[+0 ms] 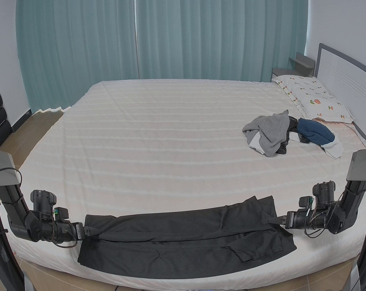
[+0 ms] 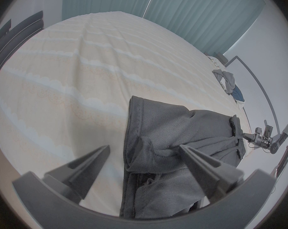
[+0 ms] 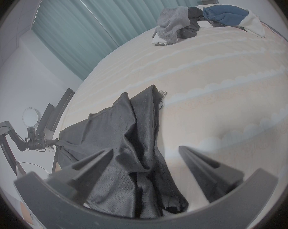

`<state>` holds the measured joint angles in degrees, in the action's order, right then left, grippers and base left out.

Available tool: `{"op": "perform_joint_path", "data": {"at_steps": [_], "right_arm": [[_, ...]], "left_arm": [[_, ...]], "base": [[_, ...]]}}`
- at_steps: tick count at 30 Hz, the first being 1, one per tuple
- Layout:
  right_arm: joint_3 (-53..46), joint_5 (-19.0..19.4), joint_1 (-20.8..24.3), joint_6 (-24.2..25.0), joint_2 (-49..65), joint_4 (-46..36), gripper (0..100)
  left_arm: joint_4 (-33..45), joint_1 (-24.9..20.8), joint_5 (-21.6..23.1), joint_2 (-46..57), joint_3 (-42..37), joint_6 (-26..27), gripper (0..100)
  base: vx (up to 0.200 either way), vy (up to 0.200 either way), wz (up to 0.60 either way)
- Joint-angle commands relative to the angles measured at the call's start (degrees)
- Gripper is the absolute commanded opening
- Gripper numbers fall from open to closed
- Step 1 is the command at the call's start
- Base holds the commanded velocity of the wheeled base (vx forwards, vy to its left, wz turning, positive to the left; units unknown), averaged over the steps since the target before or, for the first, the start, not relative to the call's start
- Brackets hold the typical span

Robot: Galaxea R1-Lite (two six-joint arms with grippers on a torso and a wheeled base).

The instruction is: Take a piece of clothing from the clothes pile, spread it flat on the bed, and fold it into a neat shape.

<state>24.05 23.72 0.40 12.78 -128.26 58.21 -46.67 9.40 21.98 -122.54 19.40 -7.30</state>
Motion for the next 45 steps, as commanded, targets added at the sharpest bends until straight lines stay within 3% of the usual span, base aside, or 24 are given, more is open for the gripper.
{"op": "perform_joint_path", "data": {"at_steps": [1, 9, 15, 16, 22, 30, 31, 37, 45], "right_arm": [[0.3, 0.1, -0.4, 1.1, 1.5, 0.1, 100], [1.0, 0.4, -0.4, 5.9, 4.3, 0.1, 100], [2.8, 0.4, -0.2, 10.6, 4.2, 0.1, 100], [3.9, 0.4, -0.1, 13.6, 4.0, 0.0, 100], [6.4, 0.4, 0.5, 19.7, 2.6, -0.2, 100], [8.4, 0.5, 0.2, 26.0, 0.6, 0.1, 100], [8.6, 0.5, 0.3, 27.1, 0.3, 0.1, 100], [9.1, 0.5, 0.3, 29.8, -0.9, 0.1, 100], [9.3, 0.4, -0.2, 31.7, -1.7, 0.1, 100]], "left_arm": [[0.0, 0.2, 0.0, 0.5, -0.1, -0.1, 100], [0.2, 1.0, 0.1, 3.6, 0.6, -1.2, 100], [0.4, 0.9, 0.1, 4.4, 3.4, -7.2, 100], [0.6, 0.7, 0.1, 4.0, 4.9, -9.9, 100], [0.5, -0.7, 0.1, -0.2, 8.6, -14.8, 100], [0.1, -0.9, 0.1, -3.5, 10.1, -15.4, 100], [0.2, -1.0, 0.1, -3.8, 10.5, -15.4, 0], [0.2, -0.9, -0.5, -4.6, 11.5, -16.1, 0], [-0.1, -0.7, -6.5, -3.7, 11.9, -22.5, 0]], "base": [[0.000, 0.000, 0.00], [0.000, 0.000, 0.00], [0.000, 0.000, 0.00], [0.000, 0.000, 0.00], [0.000, 0.000, 0.00], [0.000, 0.000, 0.00], [0.000, 0.000, 0.00], [0.000, 0.000, 0.00], [0.000, 0.000, 0.00]]}}
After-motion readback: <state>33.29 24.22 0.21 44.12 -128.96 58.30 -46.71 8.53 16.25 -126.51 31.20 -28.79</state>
